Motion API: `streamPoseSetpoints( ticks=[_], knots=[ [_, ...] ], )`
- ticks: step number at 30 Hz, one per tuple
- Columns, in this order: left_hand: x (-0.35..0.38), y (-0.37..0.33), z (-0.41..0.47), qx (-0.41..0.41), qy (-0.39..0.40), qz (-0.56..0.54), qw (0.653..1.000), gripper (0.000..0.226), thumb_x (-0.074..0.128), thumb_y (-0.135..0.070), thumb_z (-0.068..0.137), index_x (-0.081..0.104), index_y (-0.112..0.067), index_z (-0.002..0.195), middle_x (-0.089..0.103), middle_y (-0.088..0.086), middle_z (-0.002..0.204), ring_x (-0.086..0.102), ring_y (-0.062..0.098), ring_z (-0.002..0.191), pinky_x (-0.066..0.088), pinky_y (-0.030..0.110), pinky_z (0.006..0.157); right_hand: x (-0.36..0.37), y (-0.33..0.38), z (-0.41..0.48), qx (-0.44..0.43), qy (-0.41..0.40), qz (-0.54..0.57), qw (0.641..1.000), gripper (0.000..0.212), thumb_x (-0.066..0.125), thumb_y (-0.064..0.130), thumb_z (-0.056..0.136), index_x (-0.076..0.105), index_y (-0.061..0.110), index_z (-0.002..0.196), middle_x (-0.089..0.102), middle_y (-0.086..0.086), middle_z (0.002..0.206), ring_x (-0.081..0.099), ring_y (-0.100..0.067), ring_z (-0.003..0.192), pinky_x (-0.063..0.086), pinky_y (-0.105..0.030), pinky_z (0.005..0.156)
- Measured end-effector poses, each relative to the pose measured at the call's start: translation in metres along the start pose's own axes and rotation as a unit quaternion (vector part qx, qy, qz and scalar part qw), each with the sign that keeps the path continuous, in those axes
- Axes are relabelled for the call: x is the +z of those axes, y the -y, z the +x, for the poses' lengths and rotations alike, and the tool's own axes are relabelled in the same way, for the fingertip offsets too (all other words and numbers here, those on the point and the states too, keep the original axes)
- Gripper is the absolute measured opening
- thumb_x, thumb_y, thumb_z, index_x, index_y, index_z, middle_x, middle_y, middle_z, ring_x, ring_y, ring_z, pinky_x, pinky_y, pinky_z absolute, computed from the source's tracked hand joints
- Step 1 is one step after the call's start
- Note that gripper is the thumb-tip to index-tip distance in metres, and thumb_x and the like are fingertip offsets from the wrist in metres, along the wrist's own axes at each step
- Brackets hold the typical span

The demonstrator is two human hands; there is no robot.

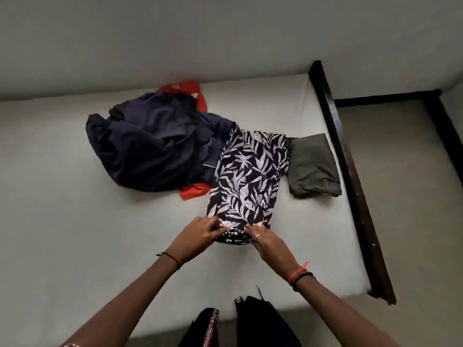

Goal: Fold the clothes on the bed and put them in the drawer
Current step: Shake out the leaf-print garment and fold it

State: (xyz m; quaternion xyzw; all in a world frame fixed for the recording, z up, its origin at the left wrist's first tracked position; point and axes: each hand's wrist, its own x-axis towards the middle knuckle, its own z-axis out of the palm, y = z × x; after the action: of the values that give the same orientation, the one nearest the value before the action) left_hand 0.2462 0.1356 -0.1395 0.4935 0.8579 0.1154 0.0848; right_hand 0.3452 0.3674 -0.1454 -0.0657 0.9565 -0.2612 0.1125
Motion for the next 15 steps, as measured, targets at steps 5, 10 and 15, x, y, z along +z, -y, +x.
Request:
streamPoseSetpoints(
  ticks=[5, 10, 15],
  knots=[
    [0.076, -0.028, -0.065, -0.046, 0.075, -0.049, 0.995, 0.042, 0.065, -0.023, 0.069, 0.059, -0.030, 0.110, 0.056, -0.004, 0.088, 0.054, 0.014, 0.079, 0.045, 0.024, 0.063, 0.100, 0.012, -0.055, 0.034, 0.045, -0.013, 0.998, 0.062, 0.088, 0.001, 0.054, 0.069, 0.017, 0.112, 0.067, -0.002, 0.119, 0.065, -0.017, 0.107, 0.050, -0.029, 0.091],
    [0.114, -0.059, -0.120, -0.062, 0.175, -0.119, 0.975, 0.058, 0.086, -0.030, 0.051, 0.064, -0.036, 0.104, 0.055, -0.010, 0.084, 0.047, 0.007, 0.079, 0.046, 0.019, 0.065, 0.154, 0.032, -0.108, 0.059, 0.106, 0.005, 0.993, 0.075, 0.092, 0.001, 0.037, 0.072, 0.022, 0.106, 0.068, 0.002, 0.117, 0.066, -0.013, 0.105, 0.051, -0.027, 0.090],
    [0.112, -0.071, -0.148, -0.098, 0.216, -0.200, 0.951, 0.061, 0.073, -0.037, 0.061, 0.052, -0.037, 0.118, 0.053, -0.017, 0.098, 0.050, 0.000, 0.090, 0.031, 0.014, 0.082, 0.150, 0.047, -0.130, 0.093, 0.129, 0.061, 0.985, 0.072, 0.092, 0.008, 0.044, 0.066, 0.027, 0.109, 0.070, 0.007, 0.112, 0.067, -0.009, 0.100, 0.051, -0.023, 0.086]
  ],
)
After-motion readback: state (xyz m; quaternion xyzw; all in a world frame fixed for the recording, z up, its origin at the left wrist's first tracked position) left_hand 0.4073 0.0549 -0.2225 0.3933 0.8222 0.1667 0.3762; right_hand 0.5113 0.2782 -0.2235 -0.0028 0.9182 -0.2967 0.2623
